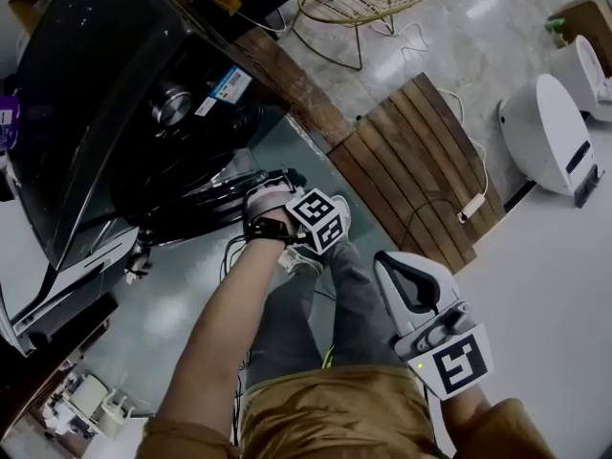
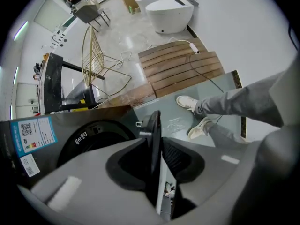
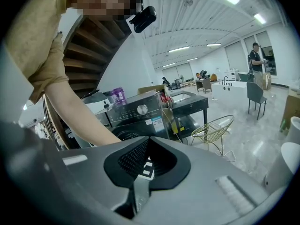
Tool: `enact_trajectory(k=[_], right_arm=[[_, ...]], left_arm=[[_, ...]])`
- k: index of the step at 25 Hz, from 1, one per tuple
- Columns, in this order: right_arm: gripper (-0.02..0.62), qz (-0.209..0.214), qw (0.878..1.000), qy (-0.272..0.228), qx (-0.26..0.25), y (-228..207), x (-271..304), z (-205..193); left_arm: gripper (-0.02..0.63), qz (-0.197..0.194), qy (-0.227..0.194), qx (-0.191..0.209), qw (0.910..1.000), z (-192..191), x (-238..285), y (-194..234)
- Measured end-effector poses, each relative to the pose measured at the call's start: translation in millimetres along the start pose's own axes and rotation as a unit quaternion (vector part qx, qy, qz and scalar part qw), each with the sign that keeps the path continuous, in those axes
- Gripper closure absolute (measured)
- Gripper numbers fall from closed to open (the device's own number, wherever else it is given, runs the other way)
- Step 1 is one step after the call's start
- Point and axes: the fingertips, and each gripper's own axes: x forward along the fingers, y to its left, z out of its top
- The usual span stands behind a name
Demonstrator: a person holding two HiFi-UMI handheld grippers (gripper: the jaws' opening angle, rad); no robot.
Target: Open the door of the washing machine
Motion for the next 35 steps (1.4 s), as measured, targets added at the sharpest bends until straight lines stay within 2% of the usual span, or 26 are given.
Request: enact_trajectory(k=[8, 18, 20, 25, 31, 35], right_arm=[[0.591, -0.003, 1.000, 0.005, -0.015, 13, -16, -21], [0.591, -0.002, 0.999, 0.015, -0.031, 61, -51, -56], [0.591, 0.003, 0.999, 0.016, -0.034, 72, -54, -60], [0.591, 0.020, 0.999, 0.017, -0.044, 94, -55, -64], [0.591, 0.042, 0.997, 0.022, -0.057, 114, -49, -63], [0.591, 0.067, 0.995, 0.028, -0.068, 133, -39, -66]], left_arm=[[0.437, 0.007, 0.002, 0.036, 0.9993, -2, -5, -54], [0.430, 0.018, 0.005, 0.102, 0.9947, -26, -11, -146], [0.425, 0.005, 0.006, 0.102, 0.9947, -33, -11, -167], [0.396, -0.039, 0.018, 0.075, 0.9962, -54, -12, -211], [0.396, -0.026, 0.024, 0.112, 0.9931, -80, -12, -253], [0.385, -0.034, 0.031, 0.109, 0.9930, -100, -12, -278]])
